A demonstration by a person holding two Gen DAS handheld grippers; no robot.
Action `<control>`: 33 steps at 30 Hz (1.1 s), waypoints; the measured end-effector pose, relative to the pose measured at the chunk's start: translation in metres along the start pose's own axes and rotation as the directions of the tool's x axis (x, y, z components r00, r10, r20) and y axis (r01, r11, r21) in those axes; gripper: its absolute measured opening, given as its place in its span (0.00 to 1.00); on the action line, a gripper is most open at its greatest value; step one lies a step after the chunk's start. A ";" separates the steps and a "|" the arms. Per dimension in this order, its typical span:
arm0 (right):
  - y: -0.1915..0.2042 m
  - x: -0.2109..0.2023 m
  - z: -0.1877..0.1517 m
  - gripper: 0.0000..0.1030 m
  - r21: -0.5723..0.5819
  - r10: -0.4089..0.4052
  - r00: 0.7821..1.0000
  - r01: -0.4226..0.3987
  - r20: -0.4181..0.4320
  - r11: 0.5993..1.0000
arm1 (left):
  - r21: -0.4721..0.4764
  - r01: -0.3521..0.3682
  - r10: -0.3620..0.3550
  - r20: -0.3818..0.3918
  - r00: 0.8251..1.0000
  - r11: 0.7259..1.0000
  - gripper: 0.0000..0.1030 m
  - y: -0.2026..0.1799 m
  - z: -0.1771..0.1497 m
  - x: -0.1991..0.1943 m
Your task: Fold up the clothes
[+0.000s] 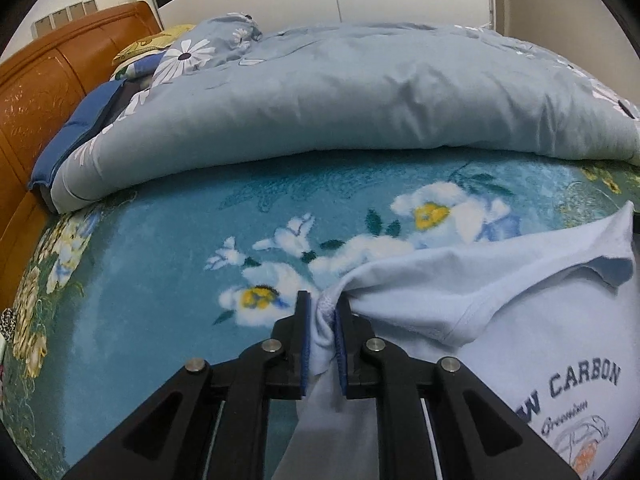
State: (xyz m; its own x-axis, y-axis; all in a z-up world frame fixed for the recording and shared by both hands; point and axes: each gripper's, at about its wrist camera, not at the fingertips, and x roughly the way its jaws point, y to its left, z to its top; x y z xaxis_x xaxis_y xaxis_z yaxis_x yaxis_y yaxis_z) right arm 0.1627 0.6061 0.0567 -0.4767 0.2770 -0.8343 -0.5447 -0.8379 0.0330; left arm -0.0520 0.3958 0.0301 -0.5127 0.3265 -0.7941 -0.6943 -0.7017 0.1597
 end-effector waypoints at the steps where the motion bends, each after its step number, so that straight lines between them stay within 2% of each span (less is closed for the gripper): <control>1: 0.002 -0.005 0.000 0.05 -0.012 -0.002 1.000 0.002 0.003 1.000 | -0.001 0.008 -0.008 -0.008 1.000 1.000 0.19 0.000 -0.001 -0.003; 2: 0.004 -0.010 -0.001 0.05 -0.022 -0.010 1.000 0.010 0.000 1.000 | -0.002 0.015 -0.015 -0.016 1.000 1.000 0.25 0.001 -0.002 -0.006; 4: 0.007 -0.021 -0.004 0.13 -0.038 -0.034 0.999 0.034 -0.005 0.999 | 0.004 0.012 -0.012 -0.033 0.999 1.000 0.36 0.004 -0.009 -0.016; 6: 0.008 -0.036 -0.010 0.23 -0.037 -0.052 0.999 0.052 0.003 0.998 | 0.006 0.011 -0.011 -0.037 0.999 1.000 0.38 0.007 -0.019 -0.032; 8: 0.003 -0.061 -0.027 0.26 0.002 -0.036 0.999 0.036 0.032 0.999 | 0.009 0.011 -0.011 -0.013 1.000 1.000 0.38 0.012 -0.033 -0.055; 11: -0.002 -0.099 -0.069 0.27 0.042 0.002 0.997 -0.005 0.077 0.999 | -0.003 -0.034 0.034 0.074 0.997 0.999 0.42 0.022 -0.061 -0.102; 13: -0.010 -0.126 -0.110 0.27 0.040 -0.015 0.997 0.011 0.082 0.999 | -0.021 -0.061 0.063 0.131 0.989 0.998 0.48 0.029 -0.089 -0.132; 15: -0.020 -0.148 -0.152 0.27 0.048 -0.038 0.997 0.035 0.069 0.998 | -0.032 -0.079 0.083 0.185 0.979 0.996 0.51 0.032 -0.123 -0.160; 19: -0.045 -0.174 -0.224 0.27 0.145 -0.032 0.999 0.032 0.001 0.989 | -0.032 -0.101 0.106 0.201 0.974 0.994 0.51 0.036 -0.163 -0.182; 22: -0.052 -0.180 -0.254 0.27 0.168 -0.028 0.999 0.032 -0.026 0.985 | -0.062 -0.098 0.109 0.190 0.976 0.993 0.51 0.040 -0.182 -0.192; 26: -0.053 -0.183 -0.273 0.26 0.183 -0.033 0.999 0.040 -0.039 0.982 | -0.113 -0.081 0.100 0.183 0.978 0.990 0.51 0.045 -0.199 -0.204; 30: -0.048 -0.188 -0.275 0.27 0.190 -0.005 1.000 0.010 -0.026 0.982 | -0.135 -0.085 0.109 0.183 0.977 0.987 0.51 0.052 -0.208 -0.212; 33: -0.044 -0.185 -0.276 0.26 0.184 -0.021 0.999 0.027 -0.034 0.983 | -0.160 -0.083 0.111 0.174 0.978 0.984 0.51 0.060 -0.215 -0.216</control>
State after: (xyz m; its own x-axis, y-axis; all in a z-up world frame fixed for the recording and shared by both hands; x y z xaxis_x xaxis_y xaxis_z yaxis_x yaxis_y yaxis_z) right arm 0.4651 0.4623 0.0579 -0.4419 0.2784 -0.8527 -0.6747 -0.7296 0.1114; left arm 0.1254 0.1469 0.0848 -0.6669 0.3517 -0.6569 -0.5592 -0.8189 0.1293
